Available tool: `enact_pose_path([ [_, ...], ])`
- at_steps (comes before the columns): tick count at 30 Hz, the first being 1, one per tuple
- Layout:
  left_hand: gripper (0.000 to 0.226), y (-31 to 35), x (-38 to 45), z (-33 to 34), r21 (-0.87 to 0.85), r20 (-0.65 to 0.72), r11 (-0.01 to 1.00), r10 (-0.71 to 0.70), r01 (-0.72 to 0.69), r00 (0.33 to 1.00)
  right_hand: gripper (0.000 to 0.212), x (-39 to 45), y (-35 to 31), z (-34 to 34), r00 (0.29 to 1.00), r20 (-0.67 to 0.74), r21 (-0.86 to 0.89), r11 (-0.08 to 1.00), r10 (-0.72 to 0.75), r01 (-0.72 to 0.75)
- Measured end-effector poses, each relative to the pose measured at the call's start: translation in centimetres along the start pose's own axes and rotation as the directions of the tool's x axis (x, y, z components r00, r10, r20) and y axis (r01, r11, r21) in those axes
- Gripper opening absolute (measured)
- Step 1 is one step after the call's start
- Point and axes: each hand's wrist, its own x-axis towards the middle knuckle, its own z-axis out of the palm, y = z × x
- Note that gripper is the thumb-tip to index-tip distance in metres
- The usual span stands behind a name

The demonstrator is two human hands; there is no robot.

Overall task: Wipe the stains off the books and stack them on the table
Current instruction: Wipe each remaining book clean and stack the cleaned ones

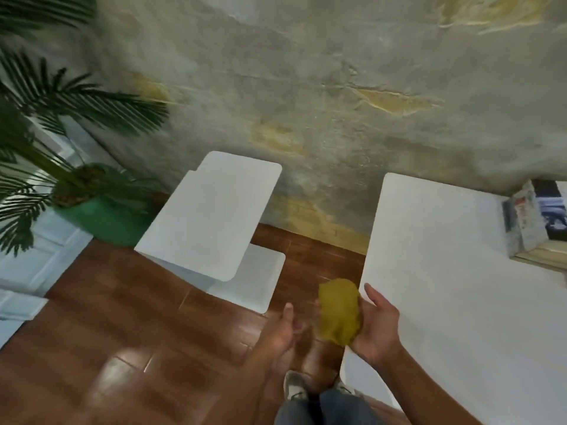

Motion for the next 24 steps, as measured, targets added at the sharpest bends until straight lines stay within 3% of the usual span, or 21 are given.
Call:
enact_pose_path([
  [6, 0.049, 4.8, -1.1, -0.7, -0.258, -0.030, 0.966, 0.019, -0.026, 0.999, 0.034, 3.7, 1.9, 7.0, 0.997, 0.057, -0.354, 0.933, -0.045, 0.063],
  [9, 0.049, 5.4, -0.8, -1.7, -0.294, -0.040, 0.955, 0.025, -0.036, 0.999, 0.018, 5.2, 2.6, 9.1, 0.974, 0.053, -0.592, 0.779, -0.220, 0.208],
  [13, 0.052, 5.9, -0.6, -4.6, -0.260, -0.152, 0.961, 0.054, -0.093, 0.987, 0.012, 7.1, 3.9, 11.4, 0.951, 0.084, -0.749, 0.611, -0.296, 0.256],
  [17, 0.042, 6.0, 1.8, -8.3, -0.087, -0.254, 0.982, 0.140, -0.167, 0.957, 0.019, 10.9, 5.7, 13.8, 0.975, 0.032, -0.857, 0.496, -0.220, 0.140],
  [19, 0.036, 5.6, 3.1, -10.5, -0.022, -0.310, 0.982, 0.174, -0.190, 0.935, 0.022, 12.9, 7.0, 15.0, 0.986, 0.014, -0.920, 0.384, -0.163, 0.077],
  [21, 0.034, 5.1, 5.3, -13.5, 0.002, -0.321, 0.980, 0.189, -0.199, 0.928, 0.022, 15.3, 8.6, 16.7, 0.989, 0.018, -0.959, 0.279, -0.147, 0.059],
  [24, 0.027, 5.2, 8.5, -17.4, 0.042, -0.308, 0.983, 0.181, -0.176, 0.934, 0.017, 18.7, 10.3, 18.9, 0.981, 0.013, -0.978, 0.204, -0.192, 0.053],
])
